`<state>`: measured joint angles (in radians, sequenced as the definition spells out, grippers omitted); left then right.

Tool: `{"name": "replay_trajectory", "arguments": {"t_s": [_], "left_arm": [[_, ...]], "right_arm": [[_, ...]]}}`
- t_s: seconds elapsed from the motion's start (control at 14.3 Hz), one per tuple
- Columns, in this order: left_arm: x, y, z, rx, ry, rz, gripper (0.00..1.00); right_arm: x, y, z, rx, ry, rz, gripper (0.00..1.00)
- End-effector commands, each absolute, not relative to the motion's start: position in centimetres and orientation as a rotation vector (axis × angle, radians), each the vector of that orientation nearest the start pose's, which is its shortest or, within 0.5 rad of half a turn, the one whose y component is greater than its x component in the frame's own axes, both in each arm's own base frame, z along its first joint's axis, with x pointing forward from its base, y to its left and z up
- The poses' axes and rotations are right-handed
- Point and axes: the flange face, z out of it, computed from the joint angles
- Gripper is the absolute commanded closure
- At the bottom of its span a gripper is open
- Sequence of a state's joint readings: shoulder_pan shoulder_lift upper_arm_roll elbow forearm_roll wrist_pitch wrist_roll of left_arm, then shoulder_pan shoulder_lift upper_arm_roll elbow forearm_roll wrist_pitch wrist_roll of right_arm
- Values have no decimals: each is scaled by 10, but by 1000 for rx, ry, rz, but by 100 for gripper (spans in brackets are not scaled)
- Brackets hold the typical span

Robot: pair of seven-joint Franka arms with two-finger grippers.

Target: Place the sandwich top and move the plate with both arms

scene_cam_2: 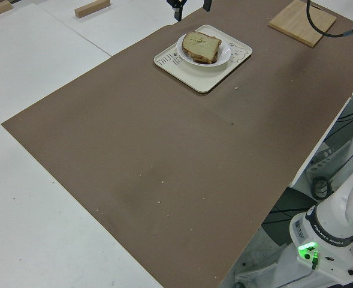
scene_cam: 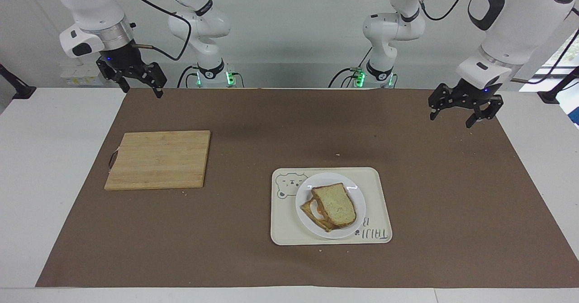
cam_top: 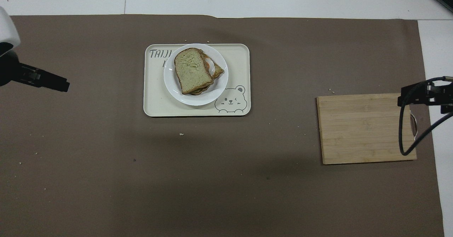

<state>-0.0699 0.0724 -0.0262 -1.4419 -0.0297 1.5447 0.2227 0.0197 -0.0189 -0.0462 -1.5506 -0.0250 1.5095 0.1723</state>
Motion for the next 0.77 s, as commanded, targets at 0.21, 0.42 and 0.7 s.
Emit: {"name": "replay_trajectory", "arguments": {"t_s": [0.21, 0.42, 0.7], "left_arm": [[508, -65, 704, -3096, 525, -14, 0], [496, -59, 699, -3100, 509, 77, 0], [502, -43, 698, -3111, 463, 79, 0]], "right_arm": [[544, -19, 641, -3145, 287, 47, 0], [544, -19, 641, -3145, 287, 47, 0], [543, -19, 642, -3145, 287, 45, 0]]}}
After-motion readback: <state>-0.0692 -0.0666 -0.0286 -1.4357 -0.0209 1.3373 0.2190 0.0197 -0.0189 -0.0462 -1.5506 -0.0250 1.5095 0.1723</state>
